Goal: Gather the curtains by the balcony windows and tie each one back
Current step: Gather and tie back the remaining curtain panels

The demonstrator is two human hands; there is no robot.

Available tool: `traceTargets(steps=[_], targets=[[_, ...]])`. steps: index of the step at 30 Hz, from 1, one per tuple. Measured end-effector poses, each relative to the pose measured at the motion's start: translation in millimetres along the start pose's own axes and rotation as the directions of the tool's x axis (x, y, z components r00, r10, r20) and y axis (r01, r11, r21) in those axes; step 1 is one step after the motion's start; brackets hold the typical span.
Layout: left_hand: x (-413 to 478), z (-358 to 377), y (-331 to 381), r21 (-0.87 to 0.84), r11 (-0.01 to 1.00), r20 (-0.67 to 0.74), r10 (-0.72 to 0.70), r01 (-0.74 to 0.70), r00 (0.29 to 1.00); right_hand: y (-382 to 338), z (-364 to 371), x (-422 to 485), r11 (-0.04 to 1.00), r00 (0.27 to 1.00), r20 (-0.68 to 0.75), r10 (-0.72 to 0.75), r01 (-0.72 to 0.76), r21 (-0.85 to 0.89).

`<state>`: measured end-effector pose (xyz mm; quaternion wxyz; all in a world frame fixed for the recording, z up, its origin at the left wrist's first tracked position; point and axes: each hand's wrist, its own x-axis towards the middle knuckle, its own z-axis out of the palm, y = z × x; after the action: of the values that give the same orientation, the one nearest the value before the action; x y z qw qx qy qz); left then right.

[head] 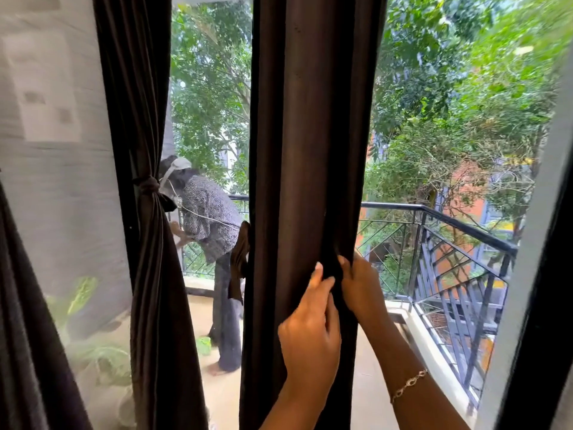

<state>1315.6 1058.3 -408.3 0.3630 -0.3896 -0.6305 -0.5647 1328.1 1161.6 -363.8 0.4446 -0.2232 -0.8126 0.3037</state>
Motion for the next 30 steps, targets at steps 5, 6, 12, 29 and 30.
traceTargets(steps=[5,6,12,29,30], targets=[[6,-22,-5,-0.061,0.998,-0.261,-0.013,-0.003,0.965,7,-6,-3,1.0,0.998,-0.051,0.027,-0.028,-0.011],[9,-23,-6,-0.066,0.998,-0.266,-0.041,0.024,0.963,6,-6,-5,1.0,0.999,-0.044,0.027,-0.028,-0.004],[11,-15,2,-0.236,0.931,-0.113,-0.312,0.28,0.943,0,-7,-12,1.0,0.999,-0.039,0.005,-0.005,0.018],[-7,26,-1,-0.051,0.967,0.248,-0.229,0.249,0.941,-7,-17,-26,0.905,0.962,0.264,0.07,-0.172,0.39],[-9,28,-2,-0.061,0.965,0.259,-0.23,0.253,0.938,-7,-15,-26,0.912,0.962,0.264,0.065,-0.164,0.375]])
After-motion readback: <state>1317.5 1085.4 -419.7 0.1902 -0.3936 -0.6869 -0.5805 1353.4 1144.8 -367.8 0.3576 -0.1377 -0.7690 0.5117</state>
